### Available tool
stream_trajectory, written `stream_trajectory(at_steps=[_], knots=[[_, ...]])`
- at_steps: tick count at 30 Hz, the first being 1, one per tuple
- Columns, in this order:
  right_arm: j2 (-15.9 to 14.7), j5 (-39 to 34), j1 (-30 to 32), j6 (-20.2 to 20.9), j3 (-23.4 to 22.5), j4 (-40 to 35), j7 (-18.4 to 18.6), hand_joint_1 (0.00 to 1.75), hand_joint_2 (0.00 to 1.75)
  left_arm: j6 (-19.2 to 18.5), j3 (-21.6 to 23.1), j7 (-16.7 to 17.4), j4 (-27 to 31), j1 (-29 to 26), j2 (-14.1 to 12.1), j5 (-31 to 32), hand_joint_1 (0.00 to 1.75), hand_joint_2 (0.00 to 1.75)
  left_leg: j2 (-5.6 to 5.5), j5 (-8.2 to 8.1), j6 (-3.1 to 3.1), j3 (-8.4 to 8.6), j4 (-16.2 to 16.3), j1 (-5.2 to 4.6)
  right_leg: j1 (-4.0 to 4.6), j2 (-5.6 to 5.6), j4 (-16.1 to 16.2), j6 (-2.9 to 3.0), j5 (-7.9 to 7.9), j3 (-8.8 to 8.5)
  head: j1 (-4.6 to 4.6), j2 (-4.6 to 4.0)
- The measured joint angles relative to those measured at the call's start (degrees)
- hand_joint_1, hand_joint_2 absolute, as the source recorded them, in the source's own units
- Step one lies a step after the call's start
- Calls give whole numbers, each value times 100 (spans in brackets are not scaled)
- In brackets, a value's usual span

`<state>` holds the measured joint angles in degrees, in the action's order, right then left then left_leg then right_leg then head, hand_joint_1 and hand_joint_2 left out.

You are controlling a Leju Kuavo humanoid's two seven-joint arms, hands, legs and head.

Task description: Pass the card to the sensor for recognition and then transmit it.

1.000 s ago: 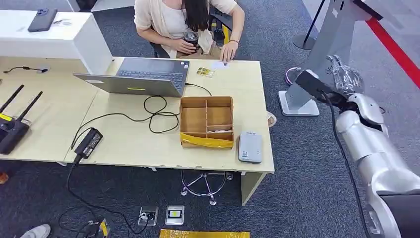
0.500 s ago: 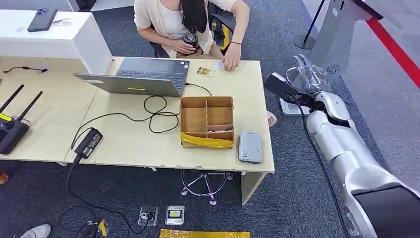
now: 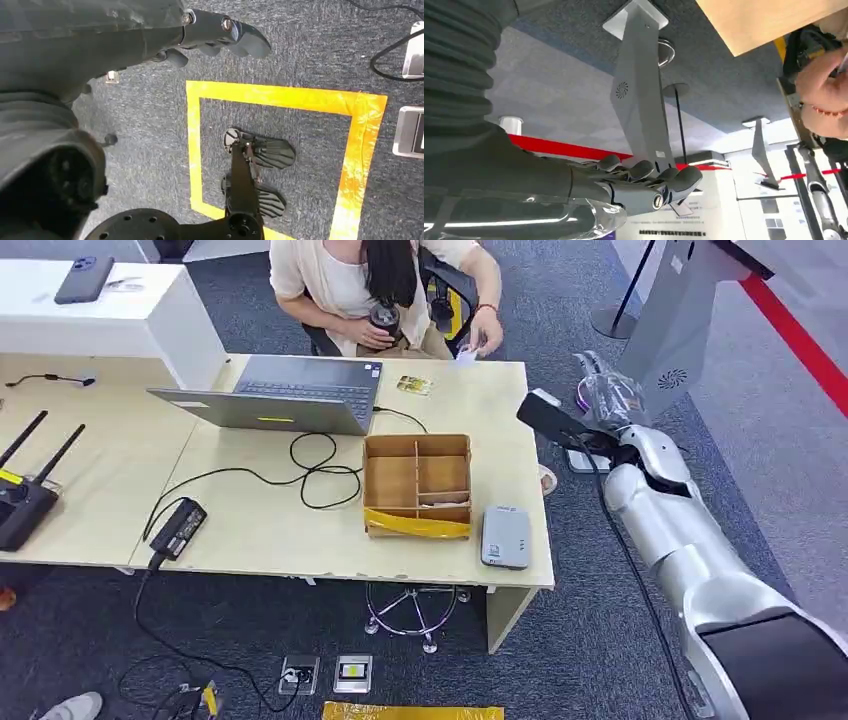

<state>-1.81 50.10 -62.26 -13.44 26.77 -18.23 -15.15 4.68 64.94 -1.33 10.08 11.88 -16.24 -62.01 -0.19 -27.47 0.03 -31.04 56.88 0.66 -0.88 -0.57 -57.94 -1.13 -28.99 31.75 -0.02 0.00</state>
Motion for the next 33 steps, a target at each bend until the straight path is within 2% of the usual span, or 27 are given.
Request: stream_trajectory(at_steps=[13,32,33], knots=[[31,57,58,-44,46,2,0,0,175,-2,37,15,0,-5,0,11,0,0,0,0,0,-2,0,0,0,0,0,0,0,2,2,-2],[159,81,86,-409,74,2,188,0,175,4,48,15,0,-23,0,-46,0,0,0,0,0,-3,0,0,0,0,-1,0,0,2,0,0],[168,74,86,-433,74,2,197,157,175,4,48,15,0,-24,2,-46,0,0,0,0,0,-4,0,0,0,0,-1,0,0,2,2,-2]])
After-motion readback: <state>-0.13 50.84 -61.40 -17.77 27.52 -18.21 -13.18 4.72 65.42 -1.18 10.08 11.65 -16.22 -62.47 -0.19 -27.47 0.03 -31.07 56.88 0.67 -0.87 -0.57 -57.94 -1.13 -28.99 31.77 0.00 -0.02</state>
